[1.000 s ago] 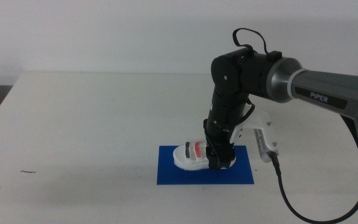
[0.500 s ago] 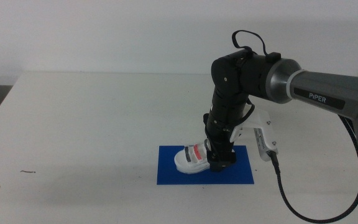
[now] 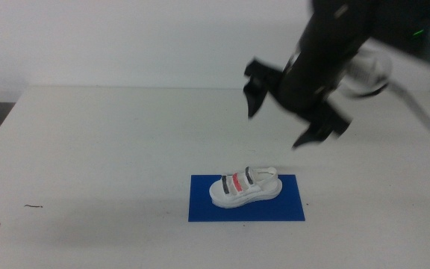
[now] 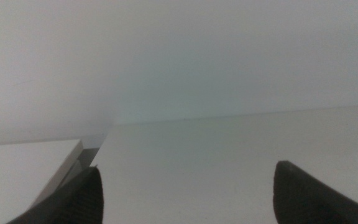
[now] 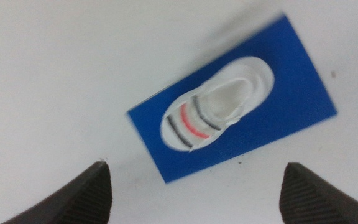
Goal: Use one arm to grab the shoe from the table and place it on the mat.
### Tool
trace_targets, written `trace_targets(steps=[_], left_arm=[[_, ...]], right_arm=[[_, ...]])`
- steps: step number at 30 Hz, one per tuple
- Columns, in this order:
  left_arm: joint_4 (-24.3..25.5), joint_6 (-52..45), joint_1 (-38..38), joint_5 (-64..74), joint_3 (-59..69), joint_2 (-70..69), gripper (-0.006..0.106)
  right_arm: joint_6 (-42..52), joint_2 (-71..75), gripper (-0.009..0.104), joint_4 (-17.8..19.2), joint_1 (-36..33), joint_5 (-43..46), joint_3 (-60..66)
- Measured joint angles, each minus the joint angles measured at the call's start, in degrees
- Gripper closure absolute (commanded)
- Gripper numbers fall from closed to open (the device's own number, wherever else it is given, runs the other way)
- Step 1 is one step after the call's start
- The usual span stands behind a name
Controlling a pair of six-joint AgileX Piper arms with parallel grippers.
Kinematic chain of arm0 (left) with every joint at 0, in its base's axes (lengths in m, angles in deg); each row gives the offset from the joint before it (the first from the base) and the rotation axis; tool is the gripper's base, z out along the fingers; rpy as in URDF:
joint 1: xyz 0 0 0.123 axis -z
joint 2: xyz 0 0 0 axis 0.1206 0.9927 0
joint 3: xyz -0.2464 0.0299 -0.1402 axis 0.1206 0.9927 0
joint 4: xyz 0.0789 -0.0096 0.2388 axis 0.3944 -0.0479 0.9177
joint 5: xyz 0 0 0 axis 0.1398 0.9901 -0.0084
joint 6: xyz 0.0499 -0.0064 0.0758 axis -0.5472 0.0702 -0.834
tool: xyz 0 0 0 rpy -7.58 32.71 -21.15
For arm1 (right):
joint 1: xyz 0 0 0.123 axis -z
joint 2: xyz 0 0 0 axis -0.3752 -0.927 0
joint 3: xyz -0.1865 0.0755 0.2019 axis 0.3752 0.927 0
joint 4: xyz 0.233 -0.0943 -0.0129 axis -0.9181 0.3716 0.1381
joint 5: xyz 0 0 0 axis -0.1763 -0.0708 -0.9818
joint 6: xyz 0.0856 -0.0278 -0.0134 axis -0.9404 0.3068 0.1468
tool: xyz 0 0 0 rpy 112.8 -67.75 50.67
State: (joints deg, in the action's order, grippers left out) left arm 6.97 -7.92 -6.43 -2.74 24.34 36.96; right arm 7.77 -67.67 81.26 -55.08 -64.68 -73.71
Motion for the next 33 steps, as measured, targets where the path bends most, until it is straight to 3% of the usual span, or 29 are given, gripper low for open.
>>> trace_targets(steps=[3,5,9,13,17,19,23,26,29,33], left_arm=[[0.0,0.0,0.0,0.0,0.0,0.0,0.007],[0.0,0.0,0.0,0.0,0.0,0.0,0.007],[0.0,0.0,0.0,0.0,0.0,0.0,0.007],[0.0,0.0,0.0,0.0,0.0,0.0,0.007],[0.0,0.0,0.0,0.0,0.0,0.0,0.007],[0.0,0.0,0.0,0.0,0.0,0.0,0.007],[0.0,0.0,0.0,0.0,0.0,0.0,0.007],[0.0,0.0,0.0,0.0,0.0,0.0,0.007],[0.0,0.0,0.0,0.0,0.0,0.0,0.007],[0.0,0.0,0.0,0.0,0.0,0.0,0.007]], right_arm=[[10.24,4.67,0.011,0.23,0.0,-0.39,-0.14],[12.31,7.38,0.011,0.03,0.12,0.3,-0.14],[13.16,13.13,0.011,-3.73,2.33,6.31,1.57],[15.01,23.29,0.011,-5.76,4.54,17.57,11.35],[21.86,34.86,0.011,-12.81,9.47,33.16,28.9],[31.07,40.44,0.011,-14.25,11.97,42.6,39.61],[62.27,51.71,0.011,-16.16,15.98,60.08,57.89],[80.73,59.29,0.011,-17.07,16.68,69.71,68.45],[88.35,67.65,0.011,-16.74,16.81,72.91,76.88],[90.34,76.96,0.011,-15.73,16.84,73.76,85.38]])
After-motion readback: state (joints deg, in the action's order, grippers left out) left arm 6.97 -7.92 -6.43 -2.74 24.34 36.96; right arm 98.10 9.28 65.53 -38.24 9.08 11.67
